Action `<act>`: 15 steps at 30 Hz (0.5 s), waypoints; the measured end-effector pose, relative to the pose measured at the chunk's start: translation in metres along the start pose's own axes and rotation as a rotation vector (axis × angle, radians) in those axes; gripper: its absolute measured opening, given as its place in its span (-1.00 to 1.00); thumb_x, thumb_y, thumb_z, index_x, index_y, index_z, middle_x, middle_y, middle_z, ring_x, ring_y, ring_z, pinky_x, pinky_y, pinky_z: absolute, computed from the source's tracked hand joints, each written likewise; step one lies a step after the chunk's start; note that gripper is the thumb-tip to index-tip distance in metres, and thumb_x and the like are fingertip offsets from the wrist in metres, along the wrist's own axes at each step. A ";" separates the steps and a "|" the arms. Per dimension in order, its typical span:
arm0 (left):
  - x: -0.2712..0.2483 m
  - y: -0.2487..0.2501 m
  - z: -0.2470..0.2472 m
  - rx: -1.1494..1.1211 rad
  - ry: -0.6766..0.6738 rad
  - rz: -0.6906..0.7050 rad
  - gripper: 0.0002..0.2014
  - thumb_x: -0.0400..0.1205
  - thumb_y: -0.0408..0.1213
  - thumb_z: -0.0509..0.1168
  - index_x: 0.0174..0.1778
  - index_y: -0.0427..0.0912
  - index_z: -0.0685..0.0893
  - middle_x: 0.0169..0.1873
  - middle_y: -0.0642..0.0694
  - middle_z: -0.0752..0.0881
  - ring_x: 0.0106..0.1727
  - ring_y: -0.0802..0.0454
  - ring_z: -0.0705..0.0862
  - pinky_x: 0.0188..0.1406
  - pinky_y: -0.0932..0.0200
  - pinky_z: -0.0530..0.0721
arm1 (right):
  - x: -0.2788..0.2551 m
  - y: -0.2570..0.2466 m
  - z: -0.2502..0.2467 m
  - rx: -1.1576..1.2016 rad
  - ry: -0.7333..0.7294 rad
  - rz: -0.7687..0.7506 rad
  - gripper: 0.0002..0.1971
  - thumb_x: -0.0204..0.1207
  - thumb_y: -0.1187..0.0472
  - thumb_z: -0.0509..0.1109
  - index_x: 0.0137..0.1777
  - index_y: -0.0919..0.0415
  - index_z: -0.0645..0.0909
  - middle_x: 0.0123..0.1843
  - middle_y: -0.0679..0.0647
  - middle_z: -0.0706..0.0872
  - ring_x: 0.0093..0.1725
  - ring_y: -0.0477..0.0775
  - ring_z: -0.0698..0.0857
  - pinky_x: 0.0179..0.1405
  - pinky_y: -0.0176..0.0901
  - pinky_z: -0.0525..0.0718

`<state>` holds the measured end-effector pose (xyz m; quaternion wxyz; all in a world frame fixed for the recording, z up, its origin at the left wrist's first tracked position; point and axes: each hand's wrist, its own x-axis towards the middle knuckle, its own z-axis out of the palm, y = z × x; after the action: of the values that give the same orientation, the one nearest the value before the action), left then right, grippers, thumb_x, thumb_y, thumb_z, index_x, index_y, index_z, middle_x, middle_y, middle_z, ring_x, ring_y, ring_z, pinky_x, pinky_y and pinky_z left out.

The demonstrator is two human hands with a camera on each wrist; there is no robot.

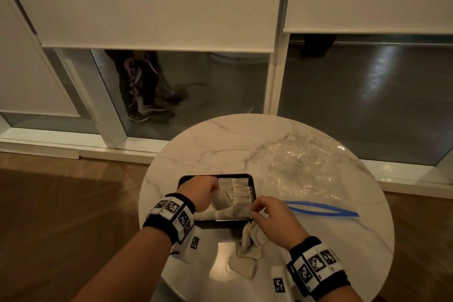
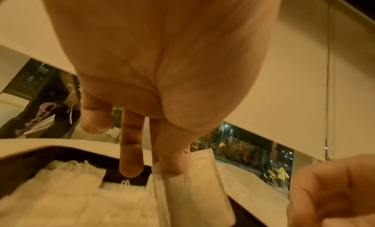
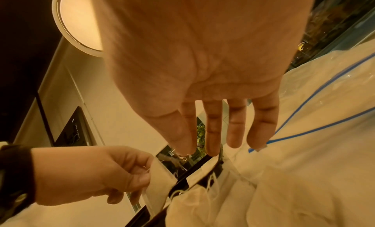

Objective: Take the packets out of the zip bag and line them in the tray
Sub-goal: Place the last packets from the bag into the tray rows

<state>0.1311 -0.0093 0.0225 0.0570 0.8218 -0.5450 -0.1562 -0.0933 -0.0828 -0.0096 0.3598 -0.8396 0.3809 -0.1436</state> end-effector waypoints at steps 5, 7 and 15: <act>0.014 0.005 0.019 0.055 -0.171 0.016 -0.76 0.76 -0.23 0.28 0.33 -0.02 0.67 0.32 -0.06 0.68 0.30 -0.06 0.66 0.25 0.12 0.63 | 0.000 0.003 0.001 -0.012 -0.006 0.000 -0.90 0.63 0.17 0.39 0.03 -0.09 0.67 0.04 -0.17 0.68 0.00 -0.30 0.59 -0.08 -0.58 0.46; 0.017 0.006 0.026 0.057 -0.213 0.013 -0.77 0.74 -0.26 0.32 0.31 -0.05 0.70 0.32 -0.09 0.70 0.30 -0.07 0.67 0.26 0.13 0.63 | -0.001 0.003 -0.001 -0.013 0.002 0.002 -0.90 0.64 0.17 0.38 0.06 -0.06 0.67 0.05 -0.17 0.67 -0.01 -0.31 0.57 -0.10 -0.59 0.44; 0.015 0.008 0.034 0.005 -0.142 -0.011 -0.75 0.68 -0.19 0.40 0.28 0.00 0.68 0.25 -0.04 0.70 0.22 -0.03 0.69 0.25 0.07 0.69 | 0.001 0.006 0.000 -0.020 0.014 -0.001 -0.89 0.62 0.13 0.40 0.04 -0.14 0.66 0.05 -0.21 0.64 0.05 -0.26 0.57 0.11 -0.42 0.56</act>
<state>0.1184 -0.0240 -0.0103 0.0151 0.8117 -0.5435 -0.2131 -0.0962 -0.0859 -0.0144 0.3484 -0.8424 0.3844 -0.1458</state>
